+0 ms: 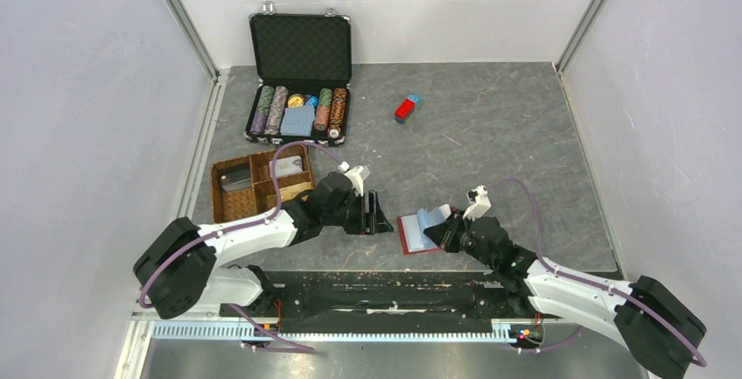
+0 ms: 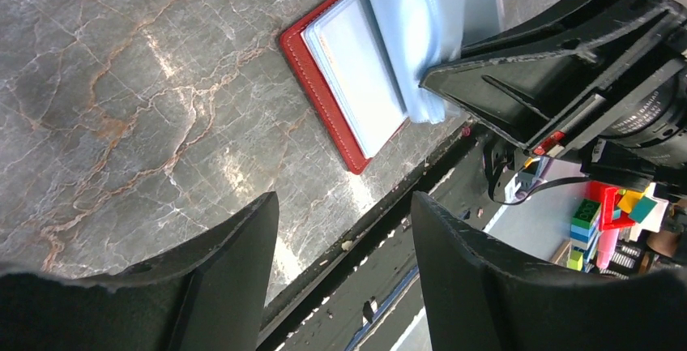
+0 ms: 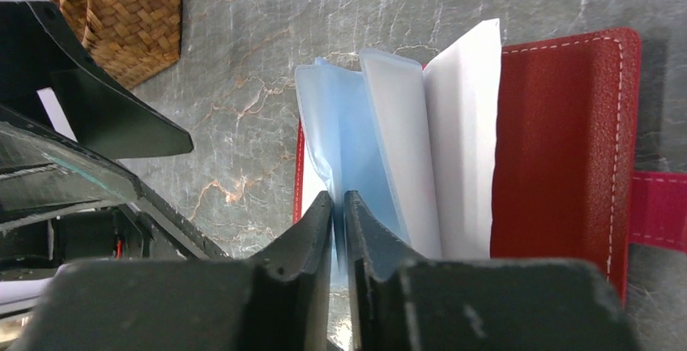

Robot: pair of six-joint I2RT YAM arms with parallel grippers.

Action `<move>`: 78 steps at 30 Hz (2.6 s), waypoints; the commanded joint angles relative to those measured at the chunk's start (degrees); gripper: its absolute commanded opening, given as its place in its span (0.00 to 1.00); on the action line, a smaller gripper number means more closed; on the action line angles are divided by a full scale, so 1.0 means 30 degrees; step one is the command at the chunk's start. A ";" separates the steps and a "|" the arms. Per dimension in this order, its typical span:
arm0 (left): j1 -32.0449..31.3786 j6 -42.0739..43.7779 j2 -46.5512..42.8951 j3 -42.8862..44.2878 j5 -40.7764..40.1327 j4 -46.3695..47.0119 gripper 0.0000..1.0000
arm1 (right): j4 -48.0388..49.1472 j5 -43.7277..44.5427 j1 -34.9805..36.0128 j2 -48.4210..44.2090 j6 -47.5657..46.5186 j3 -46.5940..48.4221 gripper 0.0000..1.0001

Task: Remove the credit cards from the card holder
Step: Remove the credit card from the card holder.

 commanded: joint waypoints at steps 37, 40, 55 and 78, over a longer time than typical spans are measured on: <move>-0.0190 -0.0424 0.0238 -0.0604 -0.1065 0.1712 0.75 | 0.0473 -0.2041 -0.0266 -0.1764 0.0147 0.0362 0.00; -0.0189 -0.0087 0.0486 -0.0254 -0.0812 0.1428 0.72 | -0.0133 -0.1614 -0.0567 -0.1851 -0.0115 -0.0119 0.11; -0.0617 0.1523 0.5969 0.4576 0.2342 0.1470 0.26 | -0.0346 -0.0922 -0.0757 -0.1623 -0.0595 -0.0691 0.10; -0.1877 0.1750 1.0745 0.8739 0.3318 0.1858 0.29 | -0.9776 0.0971 -0.0882 -0.6905 -0.3326 0.3671 0.60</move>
